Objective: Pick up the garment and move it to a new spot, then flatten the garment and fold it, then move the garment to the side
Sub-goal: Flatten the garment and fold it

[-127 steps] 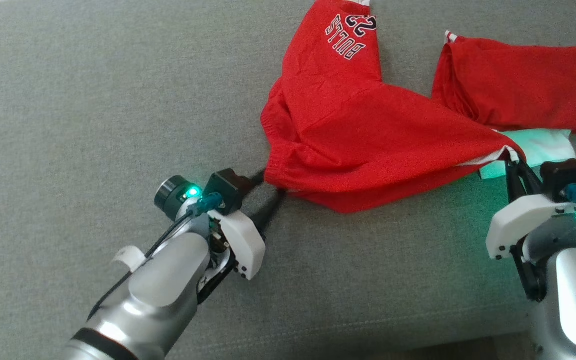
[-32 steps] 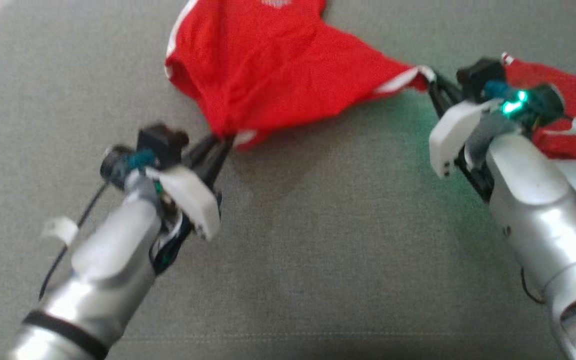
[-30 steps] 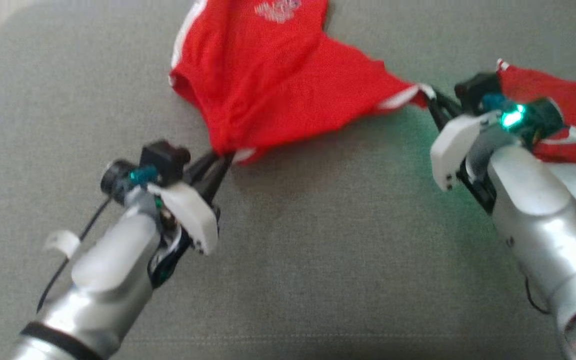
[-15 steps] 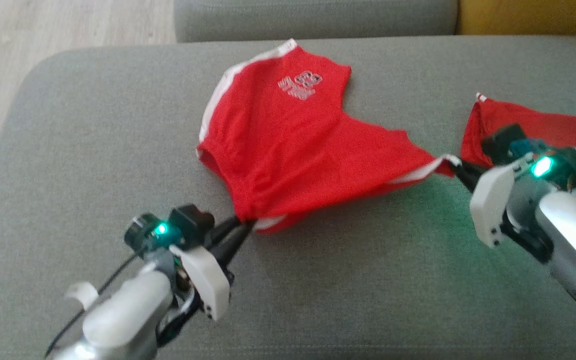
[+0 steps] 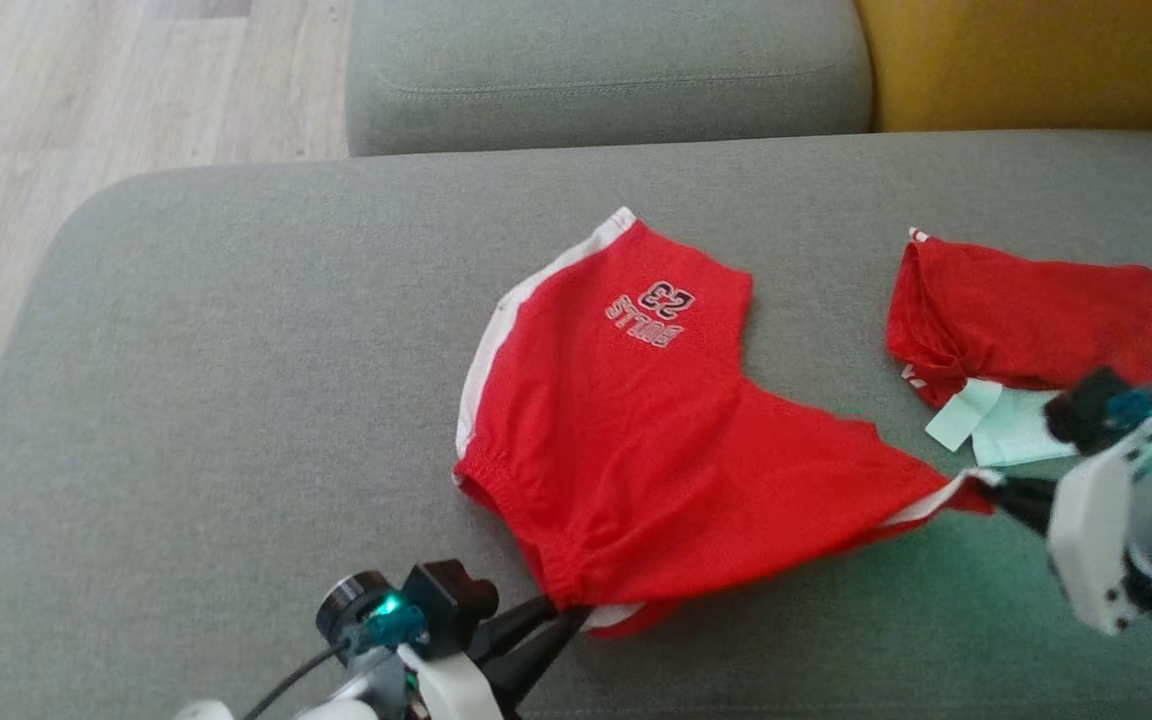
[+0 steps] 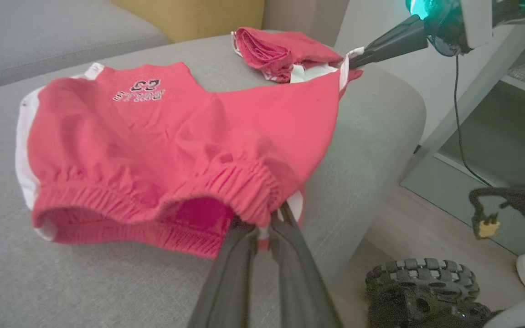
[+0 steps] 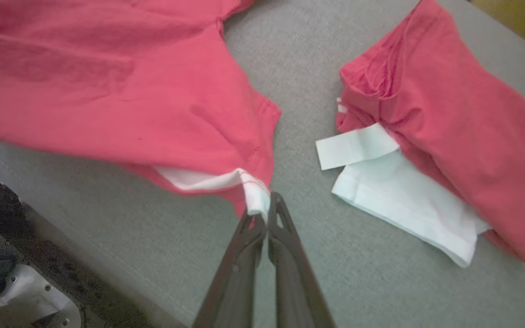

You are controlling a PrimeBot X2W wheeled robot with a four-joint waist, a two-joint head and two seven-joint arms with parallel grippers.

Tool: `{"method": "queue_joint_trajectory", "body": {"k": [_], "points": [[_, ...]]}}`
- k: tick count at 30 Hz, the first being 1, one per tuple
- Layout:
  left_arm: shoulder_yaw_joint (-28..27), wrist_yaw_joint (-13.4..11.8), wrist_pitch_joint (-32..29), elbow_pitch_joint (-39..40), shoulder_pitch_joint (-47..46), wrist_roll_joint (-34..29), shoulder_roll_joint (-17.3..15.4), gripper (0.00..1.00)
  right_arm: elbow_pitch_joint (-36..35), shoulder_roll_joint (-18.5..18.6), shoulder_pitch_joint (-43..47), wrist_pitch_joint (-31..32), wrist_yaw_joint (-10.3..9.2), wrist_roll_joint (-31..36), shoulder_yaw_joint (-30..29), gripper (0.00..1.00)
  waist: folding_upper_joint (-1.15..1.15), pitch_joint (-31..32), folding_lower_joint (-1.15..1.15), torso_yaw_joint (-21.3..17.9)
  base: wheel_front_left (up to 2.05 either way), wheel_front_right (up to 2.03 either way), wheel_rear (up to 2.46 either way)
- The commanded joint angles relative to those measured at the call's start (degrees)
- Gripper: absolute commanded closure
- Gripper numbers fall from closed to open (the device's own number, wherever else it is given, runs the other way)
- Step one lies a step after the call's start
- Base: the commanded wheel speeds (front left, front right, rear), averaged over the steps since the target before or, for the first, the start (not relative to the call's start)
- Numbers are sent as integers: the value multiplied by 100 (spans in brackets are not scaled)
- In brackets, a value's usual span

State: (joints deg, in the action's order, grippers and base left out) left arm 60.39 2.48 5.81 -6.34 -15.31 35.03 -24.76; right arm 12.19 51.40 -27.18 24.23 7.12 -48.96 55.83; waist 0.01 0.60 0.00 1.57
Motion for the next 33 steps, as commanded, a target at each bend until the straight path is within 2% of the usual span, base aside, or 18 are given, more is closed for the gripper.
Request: {"method": "queue_joint_trajectory", "body": {"k": [1, 6, 14, 22, 33], "points": [[-280, -57, 17, 243, -282, 28, -166, 100, -194, 265, -98, -22, 36, -29, -230, 100, -1, -44, 0, 37, 0, 0, 0], [-536, -265, 48, 537, -406, 98, -218, 100, -472, 322, -214, 55, 36, 135, -714, 100, -1, -214, 0, 248, 0, 0, 0], [-782, -293, 101, 551, -757, 213, -103, 100, -316, -70, -960, 265, 36, 785, -936, 100, -1, -576, 0, 745, 0, 0, 0], [-996, -111, 251, 62, -1350, 369, 275, 100, 344, -524, -2158, 211, 36, 1199, -653, 100, -1, -1200, 0, 1271, 0, 0, 0], [-1073, 205, 545, -1089, -2149, 414, 826, 100, 1411, -941, -3739, -106, 36, 1558, 267, 100, -1, -1919, 0, 1753, 0, 0, 0]]}}
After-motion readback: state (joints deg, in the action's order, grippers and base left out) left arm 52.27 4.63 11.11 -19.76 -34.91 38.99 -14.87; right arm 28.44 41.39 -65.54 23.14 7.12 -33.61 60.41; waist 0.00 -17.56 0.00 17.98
